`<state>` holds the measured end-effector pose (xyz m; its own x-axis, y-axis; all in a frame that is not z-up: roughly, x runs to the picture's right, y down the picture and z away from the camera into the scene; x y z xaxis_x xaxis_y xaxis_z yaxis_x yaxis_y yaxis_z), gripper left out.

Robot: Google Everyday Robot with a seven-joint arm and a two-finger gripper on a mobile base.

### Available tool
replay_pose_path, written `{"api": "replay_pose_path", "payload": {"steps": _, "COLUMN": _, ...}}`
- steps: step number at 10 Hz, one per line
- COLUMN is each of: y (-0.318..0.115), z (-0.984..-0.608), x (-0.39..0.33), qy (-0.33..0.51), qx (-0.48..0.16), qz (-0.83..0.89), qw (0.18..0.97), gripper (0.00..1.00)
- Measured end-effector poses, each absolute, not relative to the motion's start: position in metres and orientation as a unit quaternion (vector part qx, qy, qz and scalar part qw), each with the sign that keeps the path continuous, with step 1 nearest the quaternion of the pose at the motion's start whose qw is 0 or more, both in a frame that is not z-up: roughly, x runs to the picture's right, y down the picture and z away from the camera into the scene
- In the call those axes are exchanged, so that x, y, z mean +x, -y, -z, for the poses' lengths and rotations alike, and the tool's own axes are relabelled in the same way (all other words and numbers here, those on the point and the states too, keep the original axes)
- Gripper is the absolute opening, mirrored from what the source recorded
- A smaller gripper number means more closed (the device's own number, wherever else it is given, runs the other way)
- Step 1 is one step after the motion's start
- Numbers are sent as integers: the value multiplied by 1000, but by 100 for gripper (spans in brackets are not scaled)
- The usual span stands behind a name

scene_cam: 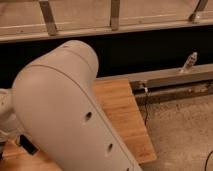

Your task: Place the eraser on the white sponge

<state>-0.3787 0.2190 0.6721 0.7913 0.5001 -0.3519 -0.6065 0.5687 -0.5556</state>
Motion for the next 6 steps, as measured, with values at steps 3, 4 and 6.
{"api": "replay_pose_path", "payload": {"steps": 3, "y": -176, "z": -674, "x": -363, "qy": -76, "qx": -316, "qz": -301, "qw": 896, "gripper": 0}}
{"api": "replay_pose_path", "payload": {"steps": 4, "y": -160, "z": -681, "x": -352, "qy": -77, "qx": -308, "qz": -302, "qw": 899, "gripper": 0}}
{"api": "replay_pose_path", "payload": {"steps": 6, "y": -139, "z": -693, "x": -345, "qy": -74, "qx": -298, "qz": -295, "qw": 905, "gripper": 0}}
